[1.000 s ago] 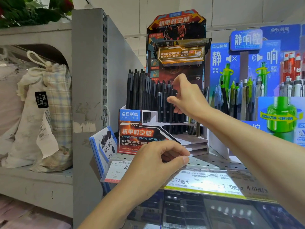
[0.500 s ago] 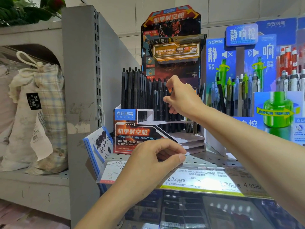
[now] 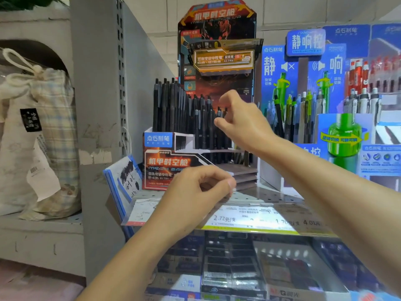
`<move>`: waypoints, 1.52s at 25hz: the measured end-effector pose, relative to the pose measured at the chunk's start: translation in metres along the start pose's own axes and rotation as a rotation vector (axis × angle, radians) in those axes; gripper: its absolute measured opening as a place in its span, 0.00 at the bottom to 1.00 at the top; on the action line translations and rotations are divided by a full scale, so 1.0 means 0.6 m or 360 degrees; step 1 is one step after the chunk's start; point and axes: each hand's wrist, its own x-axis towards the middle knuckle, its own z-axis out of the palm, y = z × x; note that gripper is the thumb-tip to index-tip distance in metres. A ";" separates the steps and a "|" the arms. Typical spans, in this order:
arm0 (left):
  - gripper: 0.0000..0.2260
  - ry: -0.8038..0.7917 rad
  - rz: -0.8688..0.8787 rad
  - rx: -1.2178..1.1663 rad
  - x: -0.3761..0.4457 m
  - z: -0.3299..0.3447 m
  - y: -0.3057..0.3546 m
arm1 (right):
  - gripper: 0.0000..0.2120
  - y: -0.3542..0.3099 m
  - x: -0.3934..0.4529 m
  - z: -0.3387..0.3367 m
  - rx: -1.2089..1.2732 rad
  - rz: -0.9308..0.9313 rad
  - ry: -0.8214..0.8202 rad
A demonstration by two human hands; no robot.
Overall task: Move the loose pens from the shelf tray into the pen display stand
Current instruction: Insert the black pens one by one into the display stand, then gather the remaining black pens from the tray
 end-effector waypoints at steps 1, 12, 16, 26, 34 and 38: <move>0.06 0.0019 0.0031 -0.0001 0.003 0.004 0.002 | 0.16 0.000 -0.014 -0.014 0.0020 -0.0003 0.0035; 0.06 -0.0204 0.0374 -0.0450 0.053 0.307 0.125 | 0.04 0.124 -0.230 -0.345 -0.0224 0.0127 0.0260; 0.06 -0.0406 0.0435 -0.0576 0.060 0.510 0.232 | 0.04 0.247 -0.340 -0.543 -0.0411 0.0351 0.0342; 0.03 -0.0586 0.0509 -0.0681 0.076 1.058 0.517 | 0.02 0.628 -0.635 -0.995 -0.0846 0.1086 0.0222; 0.05 -0.0599 0.0596 -0.0406 0.164 1.416 0.578 | 0.04 0.933 -0.758 -1.138 -0.0795 0.1435 0.0014; 0.08 -0.0560 0.0683 -0.0287 0.252 1.589 0.611 | 0.06 1.102 -0.771 -1.182 -0.0847 0.1435 -0.0124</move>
